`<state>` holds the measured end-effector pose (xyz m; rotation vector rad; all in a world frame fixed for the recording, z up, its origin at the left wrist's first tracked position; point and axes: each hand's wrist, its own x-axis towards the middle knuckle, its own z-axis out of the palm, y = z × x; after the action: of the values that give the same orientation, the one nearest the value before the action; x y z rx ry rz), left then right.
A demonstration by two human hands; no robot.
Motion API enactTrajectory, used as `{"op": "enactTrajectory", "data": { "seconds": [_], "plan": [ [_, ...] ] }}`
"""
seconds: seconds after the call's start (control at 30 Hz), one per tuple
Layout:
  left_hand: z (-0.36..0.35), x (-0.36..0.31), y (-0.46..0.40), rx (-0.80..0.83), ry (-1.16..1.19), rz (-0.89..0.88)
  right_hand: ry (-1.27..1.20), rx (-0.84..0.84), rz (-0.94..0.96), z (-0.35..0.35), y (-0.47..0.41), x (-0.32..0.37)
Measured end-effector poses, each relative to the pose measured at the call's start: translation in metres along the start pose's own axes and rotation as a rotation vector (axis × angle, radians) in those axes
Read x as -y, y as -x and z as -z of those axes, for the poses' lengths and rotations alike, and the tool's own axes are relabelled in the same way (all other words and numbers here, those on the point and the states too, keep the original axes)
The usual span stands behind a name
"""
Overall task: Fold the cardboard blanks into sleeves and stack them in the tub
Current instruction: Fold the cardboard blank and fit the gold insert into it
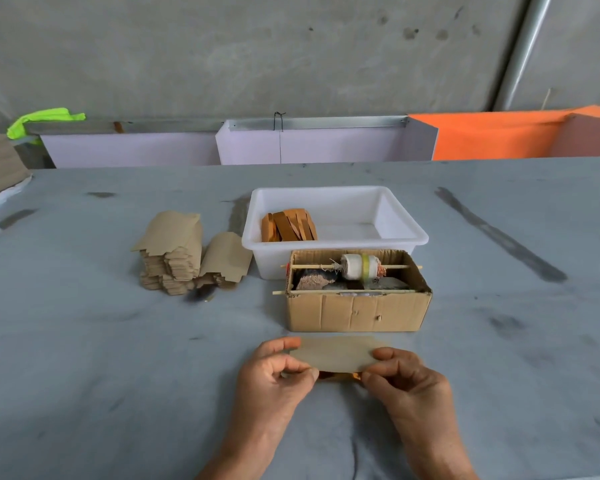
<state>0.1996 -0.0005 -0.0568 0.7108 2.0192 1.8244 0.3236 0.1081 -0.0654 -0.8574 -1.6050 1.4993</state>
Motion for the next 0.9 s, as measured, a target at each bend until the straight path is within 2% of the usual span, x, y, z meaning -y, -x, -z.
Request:
{"op": "enactTrajectory", "data": {
  "seconds": [0.2, 0.3, 0.47, 0.57, 0.7, 0.8, 0.9],
  "plan": [
    [-0.002, 0.008, 0.004, -0.049, 0.047, 0.072, 0.237, -0.044, 0.011, -0.001, 0.004, 0.002],
    [-0.003, 0.006, 0.006, -0.026, -0.060, 0.037, 0.419, -0.033, 0.086, -0.002, 0.007, 0.009],
    [-0.003, 0.003, 0.010, 0.013, -0.257, -0.068, 0.473, 0.001, 0.102, 0.001, 0.009, 0.015],
    [0.000, 0.004, 0.012, 0.042, -0.291, -0.089, 0.518, 0.040, 0.074, 0.008, 0.009, 0.016],
    [0.004, 0.005, 0.015, 0.123, -0.290, -0.068, 0.710, 0.090, 0.122, 0.016, 0.010, 0.010],
    [0.008, 0.009, 0.016, 0.148, -0.445, -0.167, 0.879, 0.144, 0.131, 0.021, 0.010, 0.006],
    [0.013, 0.012, 0.017, 0.131, -0.654, -0.289, 0.908, 0.133, 0.129, 0.024, 0.007, 0.007]
  ]
}}
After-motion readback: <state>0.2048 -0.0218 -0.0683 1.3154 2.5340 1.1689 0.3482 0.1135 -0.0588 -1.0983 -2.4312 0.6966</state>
